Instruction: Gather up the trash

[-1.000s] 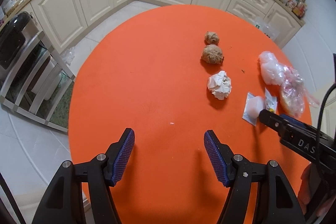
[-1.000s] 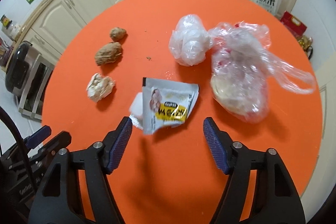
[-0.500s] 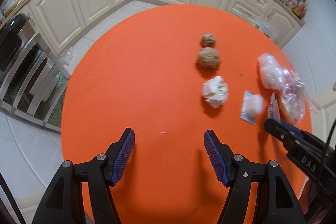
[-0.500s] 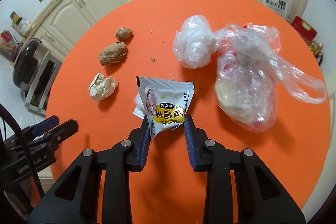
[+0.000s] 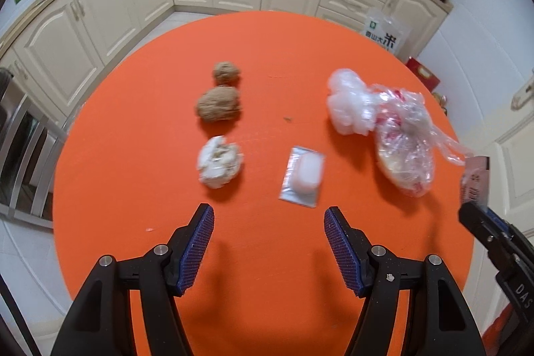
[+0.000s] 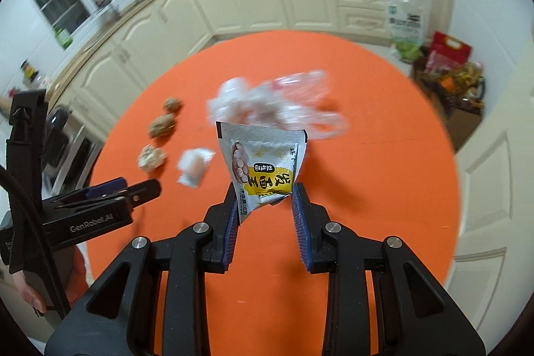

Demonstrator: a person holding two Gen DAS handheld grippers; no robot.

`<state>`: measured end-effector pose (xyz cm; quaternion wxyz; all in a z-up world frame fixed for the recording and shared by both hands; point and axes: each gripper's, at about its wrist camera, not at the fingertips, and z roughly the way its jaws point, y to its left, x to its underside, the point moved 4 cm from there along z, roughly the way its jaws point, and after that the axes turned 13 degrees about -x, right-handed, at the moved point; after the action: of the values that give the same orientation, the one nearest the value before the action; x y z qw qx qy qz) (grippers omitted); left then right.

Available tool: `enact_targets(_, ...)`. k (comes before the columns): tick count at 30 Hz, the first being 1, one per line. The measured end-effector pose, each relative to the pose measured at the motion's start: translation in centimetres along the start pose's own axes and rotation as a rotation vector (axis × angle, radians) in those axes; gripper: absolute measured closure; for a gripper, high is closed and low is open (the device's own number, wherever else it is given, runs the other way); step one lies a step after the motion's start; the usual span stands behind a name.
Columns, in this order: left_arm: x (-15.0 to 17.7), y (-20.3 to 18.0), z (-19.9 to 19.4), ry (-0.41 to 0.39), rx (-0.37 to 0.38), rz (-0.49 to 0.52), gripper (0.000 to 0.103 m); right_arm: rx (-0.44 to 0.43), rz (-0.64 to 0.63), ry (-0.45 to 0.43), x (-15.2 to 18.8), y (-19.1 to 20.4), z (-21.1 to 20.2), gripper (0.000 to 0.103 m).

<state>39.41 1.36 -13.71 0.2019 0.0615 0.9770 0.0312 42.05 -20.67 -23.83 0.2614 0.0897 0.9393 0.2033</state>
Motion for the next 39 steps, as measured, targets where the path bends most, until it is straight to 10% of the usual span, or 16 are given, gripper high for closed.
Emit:
enact_targets(11,-3.1,-4.7,3.7,0.042,-0.046,0.079,0.043,-0.029,0.107,-0.02,-0.2,-6.1,0.2,0.082)
enact_targets(17,-3.4,-5.4,4.8,0.034,-0.085,0.09,0.085,-0.052,0.114,0.009,0.0,-6.9,1.5,0.091)
enact_targets(28,-2.2,-5.0,3.0,-0.03,-0.031,0.069,0.086,-0.033,0.125,0.037,0.5,-7.3,2.7,0.077)
enact_targets(39,0.2,-4.3,1.7,-0.029,-0.034,0.069,0.086,-0.022,0.149,0.033,1.6,-7.2,1.7,0.094)
